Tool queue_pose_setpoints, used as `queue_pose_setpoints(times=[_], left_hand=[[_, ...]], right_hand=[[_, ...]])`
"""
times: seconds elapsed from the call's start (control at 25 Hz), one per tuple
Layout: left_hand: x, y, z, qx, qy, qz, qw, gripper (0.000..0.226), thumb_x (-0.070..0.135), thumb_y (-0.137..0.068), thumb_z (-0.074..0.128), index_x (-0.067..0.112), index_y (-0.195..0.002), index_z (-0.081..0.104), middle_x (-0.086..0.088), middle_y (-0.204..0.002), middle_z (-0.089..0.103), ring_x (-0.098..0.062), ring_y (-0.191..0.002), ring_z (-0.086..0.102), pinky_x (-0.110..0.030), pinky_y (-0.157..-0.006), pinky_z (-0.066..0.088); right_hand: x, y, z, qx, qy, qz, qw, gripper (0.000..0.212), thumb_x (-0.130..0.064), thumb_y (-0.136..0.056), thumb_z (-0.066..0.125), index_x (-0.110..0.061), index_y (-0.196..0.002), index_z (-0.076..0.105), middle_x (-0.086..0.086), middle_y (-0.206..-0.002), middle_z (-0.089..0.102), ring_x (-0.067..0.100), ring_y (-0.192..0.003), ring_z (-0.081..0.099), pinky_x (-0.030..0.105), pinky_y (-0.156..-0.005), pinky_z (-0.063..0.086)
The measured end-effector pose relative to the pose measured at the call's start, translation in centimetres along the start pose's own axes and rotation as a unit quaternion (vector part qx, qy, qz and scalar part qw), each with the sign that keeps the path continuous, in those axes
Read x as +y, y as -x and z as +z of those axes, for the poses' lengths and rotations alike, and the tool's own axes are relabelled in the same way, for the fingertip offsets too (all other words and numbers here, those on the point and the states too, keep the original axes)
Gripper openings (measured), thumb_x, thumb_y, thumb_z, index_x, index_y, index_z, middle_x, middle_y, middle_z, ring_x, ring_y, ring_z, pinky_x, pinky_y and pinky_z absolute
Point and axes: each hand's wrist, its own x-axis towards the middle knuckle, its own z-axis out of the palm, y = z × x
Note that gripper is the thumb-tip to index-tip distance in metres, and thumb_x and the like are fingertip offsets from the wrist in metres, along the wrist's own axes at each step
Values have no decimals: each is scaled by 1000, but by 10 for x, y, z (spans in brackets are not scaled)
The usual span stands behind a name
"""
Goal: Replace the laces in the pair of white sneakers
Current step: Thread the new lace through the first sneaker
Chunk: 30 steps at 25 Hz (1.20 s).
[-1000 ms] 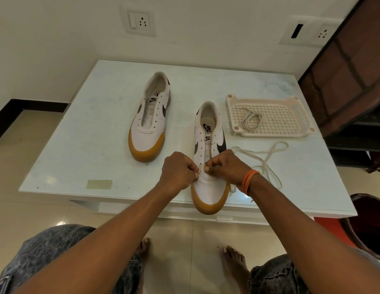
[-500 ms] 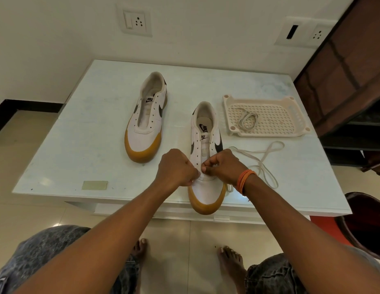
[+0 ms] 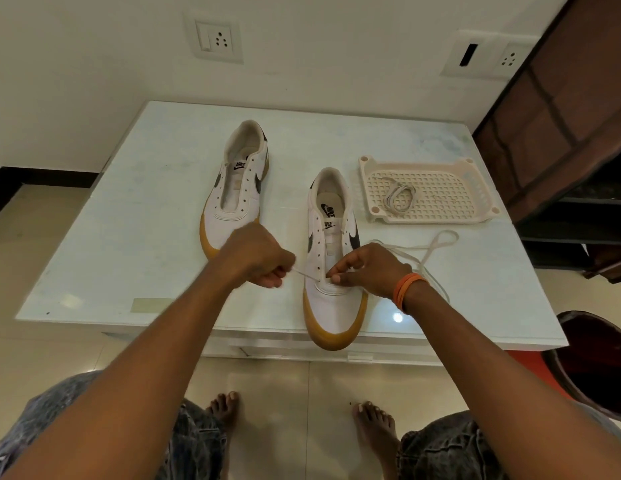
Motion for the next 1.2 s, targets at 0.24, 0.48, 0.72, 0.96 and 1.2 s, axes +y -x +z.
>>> queue_pose_setpoints(times=[0.24, 0.48, 0.72, 0.96, 1.2], left_hand=[[-20, -10, -77, 162, -43, 8, 986, 13, 12, -67, 80, 2, -71, 73, -9, -59, 71, -24, -60, 72, -40, -74, 61], [-12, -8, -41, 87, -92, 46, 991, 33, 19, -72, 83, 5, -90, 59, -8, -78, 62, -31, -72, 71, -43, -69, 61], [3, 1, 37, -77, -96, 122, 985, 24, 21, -85, 74, 11, -101, 59, -10, -97, 67, -22, -68, 72, -28, -60, 59], [4, -4, 38, -89, -85, 88, 989, 11, 15, -83, 75, 8, -86, 67, -10, -77, 70, -15, -61, 66, -19, -56, 55], [-18, -30, -43, 91, -284, 47, 953, 24, 18, -74, 78, 11, -95, 71, -9, -90, 69, -26, -82, 67, -36, -78, 58]], right_hand=[[-2, 1, -4, 5, 13, -15, 1000, 12, -57, -64, 76, -58, -74, 69, -19, -91, 69, 15, -104, 58, 58, -99, 39], [-5, 3, -8, 12, 39, -9, 999, 20, -31, -77, 79, -45, -66, 69, -18, -91, 67, 12, -101, 57, 55, -98, 41], [-5, 3, -15, 10, 58, -36, 998, 25, -23, -83, 74, -46, -74, 71, -16, -90, 70, 12, -98, 61, 50, -96, 46], [-7, 6, -15, 14, 61, -52, 997, 18, -22, -76, 80, -39, -82, 75, -19, -85, 65, 10, -97, 60, 48, -93, 48], [-10, 8, -18, 21, 65, -51, 996, 13, -22, -76, 80, -30, -87, 78, -14, -85, 67, 11, -96, 62, 44, -93, 51]])
